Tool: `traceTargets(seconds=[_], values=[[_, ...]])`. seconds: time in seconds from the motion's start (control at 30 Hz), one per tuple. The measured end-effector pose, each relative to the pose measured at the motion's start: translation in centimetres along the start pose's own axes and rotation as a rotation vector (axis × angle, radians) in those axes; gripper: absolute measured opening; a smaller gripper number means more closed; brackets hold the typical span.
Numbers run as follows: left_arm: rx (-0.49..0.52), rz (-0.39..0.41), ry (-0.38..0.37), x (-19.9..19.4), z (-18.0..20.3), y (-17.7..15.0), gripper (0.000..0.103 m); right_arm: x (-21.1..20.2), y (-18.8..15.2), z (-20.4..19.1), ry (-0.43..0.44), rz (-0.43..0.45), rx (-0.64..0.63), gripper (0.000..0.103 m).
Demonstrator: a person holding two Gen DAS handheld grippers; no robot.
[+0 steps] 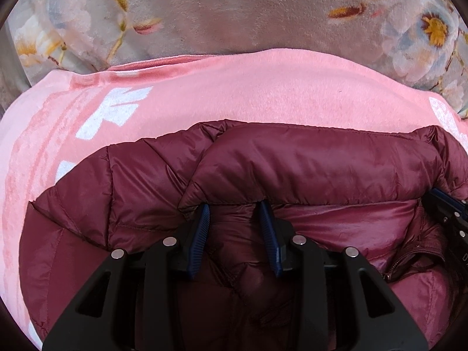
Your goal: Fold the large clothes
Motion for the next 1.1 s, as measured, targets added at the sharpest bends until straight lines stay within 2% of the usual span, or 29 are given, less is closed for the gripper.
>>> traceTargets(seconds=[0.1,0.17,0.2,0.23,0.27,0.3,0.33,0.37,0.43,0.5,0.63,0.67,0.73,0.77,0.83,0.9,1.0,1.03,1.07,1.1], values=[[0.009,-0.009,0.033,-0.5,0.0,-0.2,0.037,-0.5,0.0,0.2,0.023,0.004,0.01,0.01],[-0.006,-0.03,0.039,-2.2,-0.3,-1.0,0.038,-2.0,-0.5,0.7,0.042,-0.019,0.048,0.014],[-0.045,-0.023,-0.029,-4.2,-0.6,-2.0,0.049,-4.0,-1.1,1.1,0.067,-0.025,0.085,0.023],[-0.075,-0.008,-0.1,-6.2,-1.0,-3.3,0.056,-6.8,-2.0,1.7,0.116,-0.01,0.119,0.044],[-0.089,-0.001,-0.148,-8.4,-1.5,-4.9,0.063,-10.2,-3.4,2.5,0.163,0.007,0.142,0.051],[-0.09,0.001,-0.166,-10.3,-2.0,-6.6,0.064,-12.5,-4.6,3.2,0.178,0.023,0.15,0.061],[-0.085,-0.005,-0.172,-12.2,-2.6,-8.5,0.065,-15.6,-6.4,4.3,0.179,0.045,0.151,0.066],[-0.081,-0.012,-0.174,-13.3,-3.0,-9.8,0.068,-18.3,-8.3,5.5,0.164,0.056,0.145,0.067],[-0.097,-0.04,-0.184,-16.8,-4.9,-14.6,0.076,-22.0,-11.7,7.9,0.132,0.043,0.146,0.07],[-0.152,-0.068,-0.205,-19.6,-7.2,-19.4,0.08,-25.7,-16.1,11.1,0.088,0.016,0.172,0.071],[-0.294,-0.089,-0.247,-23.8,-10.8,-27.7,0.08,-30.6,-24.6,16.3,0.043,-0.053,0.257,0.072],[-0.329,-0.096,-0.249,-24.6,-11.6,-30.0,0.08,-31.5,-27.2,17.2,0.051,-0.086,0.291,0.072],[-0.375,-0.102,-0.251,-25.5,-12.3,-32.7,0.08,-32.2,-30.2,18.1,0.078,-0.116,0.341,0.072],[-0.396,-0.106,-0.275,-25.8,-12.2,-34.0,0.08,-32.3,-31.3,18.4,0.095,-0.121,0.365,0.072],[-0.444,-0.106,-0.31,-25.7,-11.8,-35.3,0.08,-32.6,-32.7,18.5,0.114,-0.07,0.397,0.074],[-0.445,-0.07,-0.286,-26.2,-11.3,-35.4,0.079,-32.6,-32.6,18.1,0.122,-0.049,0.407,0.074],[-0.453,-0.066,-0.271,-25.9,-10.3,-34.9,0.058,-31.4,-31.6,17.6,0.168,-0.032,0.463,0.073],[-0.445,-0.067,-0.246,-26.0,-10.0,-34.7,0.054,-31.0,-31.3,17.5,0.168,-0.029,0.48,0.064],[-0.439,-0.068,-0.239,-26.1,-9.7,-34.5,0.037,-30.6,-30.9,17.2,0.174,-0.022,0.495,0.053],[-0.441,-0.071,-0.245,-26.2,-9.5,-34.4,0.025,-30.3,-30.6,16.9,0.185,-0.034,0.5,0.026]])
Point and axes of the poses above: each gripper's, at about its wrist camera, not at the fingertips, and x roughly the way its jaws point, z to its right, y to its top, the point moved 3 cm from there along x, roughly the way its jaws point, and after that the axes turned 12 degrees about x, right-handed, at the moved point
